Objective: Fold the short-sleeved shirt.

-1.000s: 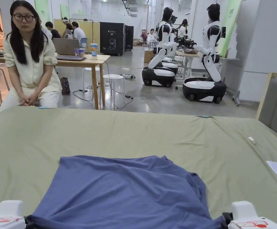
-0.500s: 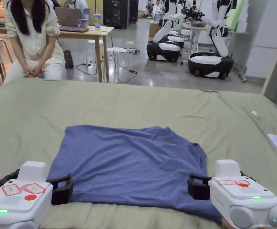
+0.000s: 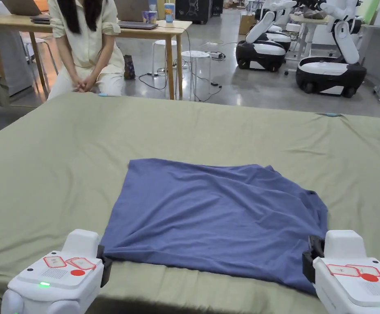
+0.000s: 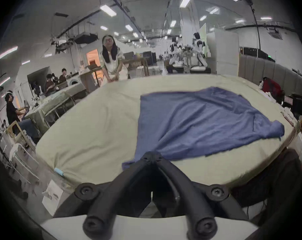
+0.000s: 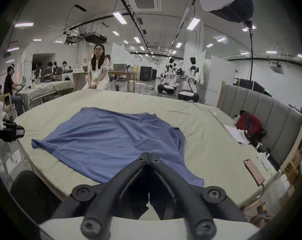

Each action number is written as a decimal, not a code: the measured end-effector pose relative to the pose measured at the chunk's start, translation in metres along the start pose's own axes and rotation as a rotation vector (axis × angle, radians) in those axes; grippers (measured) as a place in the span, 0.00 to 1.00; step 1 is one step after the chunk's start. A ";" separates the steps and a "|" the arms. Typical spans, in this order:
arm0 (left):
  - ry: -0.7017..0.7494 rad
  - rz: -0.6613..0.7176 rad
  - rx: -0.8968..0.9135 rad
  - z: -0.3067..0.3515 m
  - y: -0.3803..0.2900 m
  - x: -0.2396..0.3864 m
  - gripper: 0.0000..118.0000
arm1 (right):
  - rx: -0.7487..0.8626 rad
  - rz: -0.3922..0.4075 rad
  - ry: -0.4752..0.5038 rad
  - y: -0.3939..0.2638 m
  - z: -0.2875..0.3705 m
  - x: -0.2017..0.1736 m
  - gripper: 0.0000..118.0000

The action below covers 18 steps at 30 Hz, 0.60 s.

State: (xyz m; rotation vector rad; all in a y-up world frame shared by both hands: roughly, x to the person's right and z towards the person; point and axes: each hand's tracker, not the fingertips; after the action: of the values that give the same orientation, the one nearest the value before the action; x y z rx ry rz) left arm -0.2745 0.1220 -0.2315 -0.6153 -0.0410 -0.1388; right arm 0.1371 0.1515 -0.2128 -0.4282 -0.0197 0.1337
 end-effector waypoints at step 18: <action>-0.104 0.085 -0.120 -0.101 -0.014 -0.051 0.01 | -0.101 -0.011 -0.014 -0.005 -0.027 0.019 0.00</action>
State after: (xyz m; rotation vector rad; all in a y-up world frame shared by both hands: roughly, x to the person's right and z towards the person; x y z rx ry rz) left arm -0.3271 0.0581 -0.3097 -0.7422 -0.1070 -0.0267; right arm 0.1577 0.1382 -0.2348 -0.5279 -0.0432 0.1248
